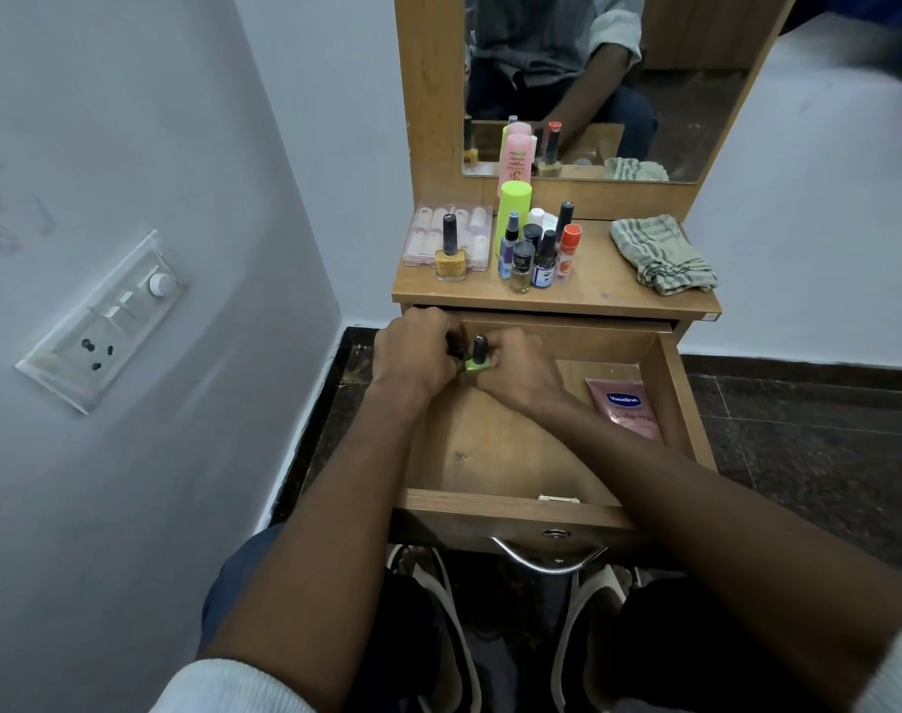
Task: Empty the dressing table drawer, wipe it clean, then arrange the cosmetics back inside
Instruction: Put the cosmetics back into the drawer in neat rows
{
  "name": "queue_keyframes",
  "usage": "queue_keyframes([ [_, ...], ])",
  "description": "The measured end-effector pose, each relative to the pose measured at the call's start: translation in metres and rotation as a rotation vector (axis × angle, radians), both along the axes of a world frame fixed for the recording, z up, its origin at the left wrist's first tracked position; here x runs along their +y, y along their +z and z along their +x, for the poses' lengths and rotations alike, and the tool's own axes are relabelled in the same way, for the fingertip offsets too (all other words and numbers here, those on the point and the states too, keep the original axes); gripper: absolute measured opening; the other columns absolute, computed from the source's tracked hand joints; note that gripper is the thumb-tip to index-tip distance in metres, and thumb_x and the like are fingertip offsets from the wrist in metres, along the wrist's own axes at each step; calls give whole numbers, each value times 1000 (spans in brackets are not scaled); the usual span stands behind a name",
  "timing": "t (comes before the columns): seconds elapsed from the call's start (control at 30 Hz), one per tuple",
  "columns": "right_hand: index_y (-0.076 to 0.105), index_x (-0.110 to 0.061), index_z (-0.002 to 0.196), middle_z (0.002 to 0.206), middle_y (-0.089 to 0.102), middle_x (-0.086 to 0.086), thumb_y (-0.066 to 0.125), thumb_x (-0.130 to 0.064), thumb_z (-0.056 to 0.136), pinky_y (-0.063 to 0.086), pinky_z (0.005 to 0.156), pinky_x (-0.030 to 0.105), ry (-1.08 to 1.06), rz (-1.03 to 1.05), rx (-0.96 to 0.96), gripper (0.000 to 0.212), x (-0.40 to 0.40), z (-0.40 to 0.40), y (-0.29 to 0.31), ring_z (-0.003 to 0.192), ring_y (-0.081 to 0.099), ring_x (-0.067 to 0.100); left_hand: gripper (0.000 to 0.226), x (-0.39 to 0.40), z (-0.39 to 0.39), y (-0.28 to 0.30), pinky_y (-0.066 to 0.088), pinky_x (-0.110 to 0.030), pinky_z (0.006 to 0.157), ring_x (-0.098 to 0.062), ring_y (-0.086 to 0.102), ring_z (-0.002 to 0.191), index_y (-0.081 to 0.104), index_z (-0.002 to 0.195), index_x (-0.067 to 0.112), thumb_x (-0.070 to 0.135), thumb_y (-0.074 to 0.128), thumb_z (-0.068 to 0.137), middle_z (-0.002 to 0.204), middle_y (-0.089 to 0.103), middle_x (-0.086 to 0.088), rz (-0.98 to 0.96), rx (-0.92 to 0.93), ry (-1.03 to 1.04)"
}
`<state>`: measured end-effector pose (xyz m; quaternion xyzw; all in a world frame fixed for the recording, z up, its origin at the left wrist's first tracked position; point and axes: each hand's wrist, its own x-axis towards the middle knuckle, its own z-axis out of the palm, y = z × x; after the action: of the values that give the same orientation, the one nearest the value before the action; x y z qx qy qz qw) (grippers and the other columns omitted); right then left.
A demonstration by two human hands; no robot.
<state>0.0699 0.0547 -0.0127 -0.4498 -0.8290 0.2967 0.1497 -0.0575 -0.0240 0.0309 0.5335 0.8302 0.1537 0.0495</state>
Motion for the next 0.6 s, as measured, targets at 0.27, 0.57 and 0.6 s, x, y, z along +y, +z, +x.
queue_keyframes([
  [0.27,80,-26,104,86,75,-9,86,-35,81,59,64,32,-95,-2,88,26,-7,-10,-16,79,69,11,39,-8,-10,-3,54,-35,83,-17,60,92,65,95,30,18,95,73,110,60,4,102,-241,177],
  [0.57,79,-25,90,74,71,-10,85,-31,84,53,56,30,-115,19,112,10,-13,-27,-14,71,67,11,30,-8,-19,0,50,-32,79,-18,59,93,65,94,24,15,89,78,97,63,4,-19,-364,241],
  [0.6,78,-25,88,74,71,-9,84,-30,84,55,57,31,-122,18,116,9,-14,-29,-14,71,68,11,30,-8,-20,0,48,-32,78,-18,59,93,65,93,24,14,89,78,97,63,3,-19,-365,241],
])
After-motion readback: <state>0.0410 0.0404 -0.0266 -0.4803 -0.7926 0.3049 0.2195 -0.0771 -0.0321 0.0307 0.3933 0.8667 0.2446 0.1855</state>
